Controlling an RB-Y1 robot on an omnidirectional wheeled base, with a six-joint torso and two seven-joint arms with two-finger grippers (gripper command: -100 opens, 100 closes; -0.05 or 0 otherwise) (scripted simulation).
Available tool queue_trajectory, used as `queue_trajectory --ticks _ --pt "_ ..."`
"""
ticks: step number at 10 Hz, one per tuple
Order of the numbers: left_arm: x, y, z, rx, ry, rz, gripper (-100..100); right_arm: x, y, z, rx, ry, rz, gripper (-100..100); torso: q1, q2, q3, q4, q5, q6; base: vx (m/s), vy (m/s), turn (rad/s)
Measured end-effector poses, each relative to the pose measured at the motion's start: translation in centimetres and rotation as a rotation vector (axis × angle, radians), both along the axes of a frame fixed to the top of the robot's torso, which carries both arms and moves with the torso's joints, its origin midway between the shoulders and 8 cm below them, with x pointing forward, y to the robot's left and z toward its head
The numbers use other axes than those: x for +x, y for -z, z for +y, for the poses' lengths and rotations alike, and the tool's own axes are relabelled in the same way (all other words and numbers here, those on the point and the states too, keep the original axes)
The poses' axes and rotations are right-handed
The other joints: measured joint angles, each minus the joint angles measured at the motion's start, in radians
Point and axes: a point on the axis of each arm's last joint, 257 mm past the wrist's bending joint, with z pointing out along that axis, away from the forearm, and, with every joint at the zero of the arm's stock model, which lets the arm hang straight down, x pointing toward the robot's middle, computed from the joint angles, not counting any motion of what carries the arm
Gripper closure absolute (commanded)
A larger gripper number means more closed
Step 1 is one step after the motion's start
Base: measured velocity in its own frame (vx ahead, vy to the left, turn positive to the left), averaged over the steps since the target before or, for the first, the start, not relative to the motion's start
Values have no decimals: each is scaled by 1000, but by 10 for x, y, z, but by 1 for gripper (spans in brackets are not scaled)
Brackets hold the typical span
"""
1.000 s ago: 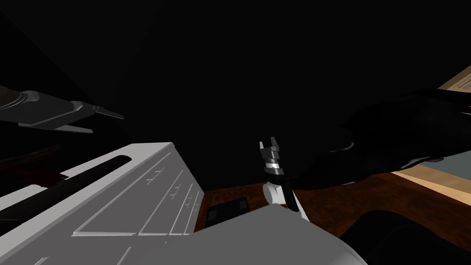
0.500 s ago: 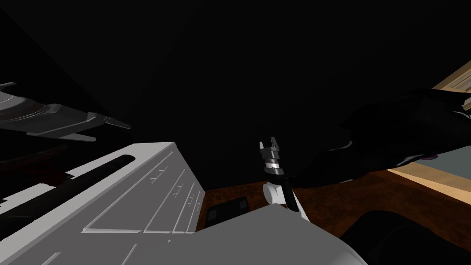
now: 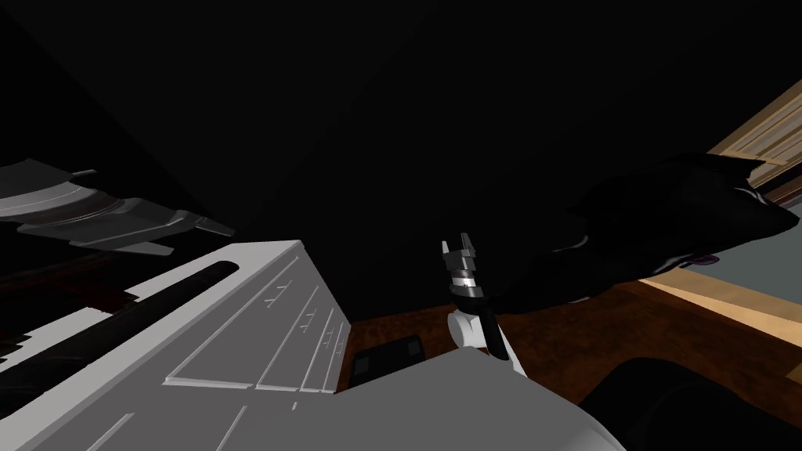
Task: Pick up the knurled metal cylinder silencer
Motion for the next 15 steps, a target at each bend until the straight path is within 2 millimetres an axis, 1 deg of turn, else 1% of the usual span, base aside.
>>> queue_trajectory --ticks 2,3,4,6,7,11,14,15 --pt "-7 10 -7 20 32 37 -100 0 0 0 0 0 0 0 -1 -1 -1 0 0 0 -35 52 -50" --pt "-13 16 -11 33 55 65 -100 0 0 0 0 0 0 0 0 0 0 0 0 0 -66 71 -77" --pt "-19 23 -17 48 81 97 -100 0 0 0 0 0 0 0 0 1 0 0 0 0 -65 78 -69" --pt "-31 42 -23 74 130 156 -100 0 0 0 0 0 0 0 1 1 1 0 0 0 -53 66 -59" --pt "-38 48 -26 88 156 184 -100 0 0 0 0 0 0 0 1 0 0 0 0 0 -47 50 -68" --pt "-54 68 -37 119 218 263 -100 0 0 0 0 0 0 0 -2 -1 0 0 0 0 -45 32 -40" --pt "-70 80 -43 143 269 321 -100 0 0 0 0 0 0 0 -1 0 0 0 0 0 -37 35 -37" --pt "-72 81 -43 143 271 324 0 0 0 0 0 0 0 0 -2 -2 -1 0 0 -1 0 0 0"
